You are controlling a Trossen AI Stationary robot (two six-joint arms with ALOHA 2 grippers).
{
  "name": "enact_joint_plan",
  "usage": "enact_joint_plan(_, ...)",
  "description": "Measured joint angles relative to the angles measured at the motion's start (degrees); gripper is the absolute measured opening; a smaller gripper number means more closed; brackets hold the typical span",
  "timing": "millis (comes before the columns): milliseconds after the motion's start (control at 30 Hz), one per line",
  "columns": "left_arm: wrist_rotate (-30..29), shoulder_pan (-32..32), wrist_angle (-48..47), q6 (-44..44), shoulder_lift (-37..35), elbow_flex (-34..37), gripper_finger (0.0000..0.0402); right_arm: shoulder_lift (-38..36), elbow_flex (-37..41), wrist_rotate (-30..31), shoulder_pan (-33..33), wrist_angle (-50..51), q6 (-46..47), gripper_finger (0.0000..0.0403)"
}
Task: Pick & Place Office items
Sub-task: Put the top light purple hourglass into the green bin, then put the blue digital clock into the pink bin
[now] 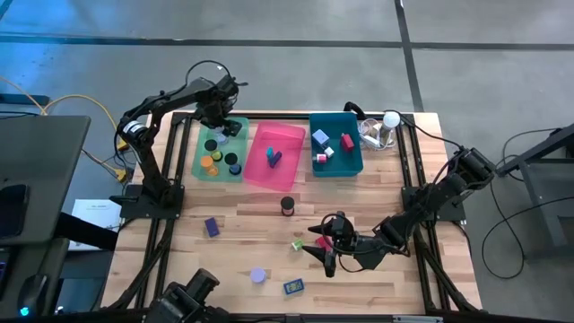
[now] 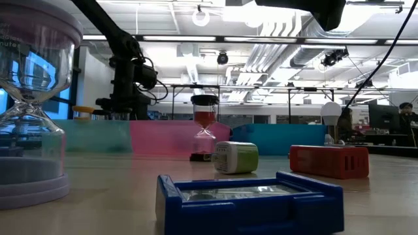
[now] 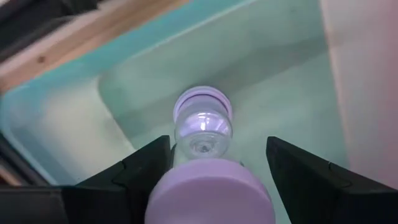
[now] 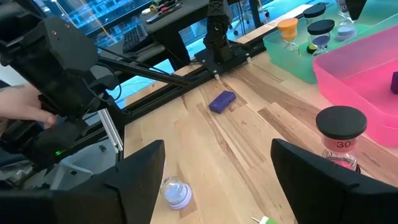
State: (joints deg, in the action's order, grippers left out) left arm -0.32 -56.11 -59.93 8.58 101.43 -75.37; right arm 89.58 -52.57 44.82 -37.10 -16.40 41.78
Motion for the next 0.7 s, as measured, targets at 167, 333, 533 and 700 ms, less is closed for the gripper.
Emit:
enact_joint_plan(167, -0.42, 0.06, -0.4, -0.91, 0.0, -0.01, 0.026, 0.0, 0.01, -0.02, 0.0, 0.47, 0.0, 0.0284)
enact_joint_plan(333, -1.57, -0.05, -0.74, -1.3, -0.24, -0.15, 0.0261, 0.0, -0.01, 0.0, 0.0, 0.74, 0.0, 0.0284)
enact_joint_plan(533, -2.82, -0.09, -0.74, -1.49, -4.53, -0.15, 0.0262, 0.0, 0.0, 0.0, 0.0, 1.01, 0.0, 0.0284)
enact_joint_plan(700, -2.82, -0.09, -0.72, -1.51, -11.11, -0.24, 0.0262, 0.0, -0.01, 0.0, 0.0, 1.19, 0.0, 0.0284)
